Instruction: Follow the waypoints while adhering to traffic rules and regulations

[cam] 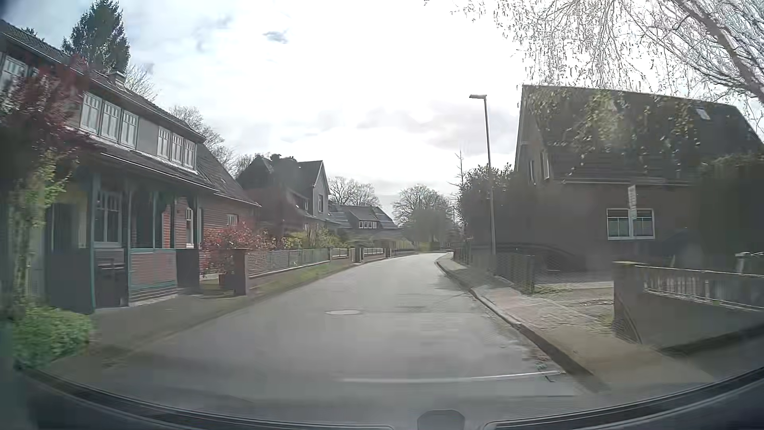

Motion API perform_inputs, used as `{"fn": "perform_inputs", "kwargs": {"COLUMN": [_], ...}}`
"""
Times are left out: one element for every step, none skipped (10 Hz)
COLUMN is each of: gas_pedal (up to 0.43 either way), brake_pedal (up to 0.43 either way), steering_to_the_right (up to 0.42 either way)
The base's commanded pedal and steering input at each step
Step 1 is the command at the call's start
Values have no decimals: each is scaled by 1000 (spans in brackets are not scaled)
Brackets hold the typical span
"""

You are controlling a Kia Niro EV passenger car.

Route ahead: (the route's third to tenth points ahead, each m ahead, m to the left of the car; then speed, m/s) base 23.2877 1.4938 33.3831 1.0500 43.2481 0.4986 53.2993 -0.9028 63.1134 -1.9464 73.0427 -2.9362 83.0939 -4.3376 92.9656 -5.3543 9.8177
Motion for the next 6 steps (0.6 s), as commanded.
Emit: {"fn": "perform_inputs", "kwargs": {"gas_pedal": [157, 157, 157, 157, 150, 150], "brake_pedal": [0, 0, 0, 0, 0, 0], "steering_to_the_right": [1, 1, 1, 1, 1, 1]}}
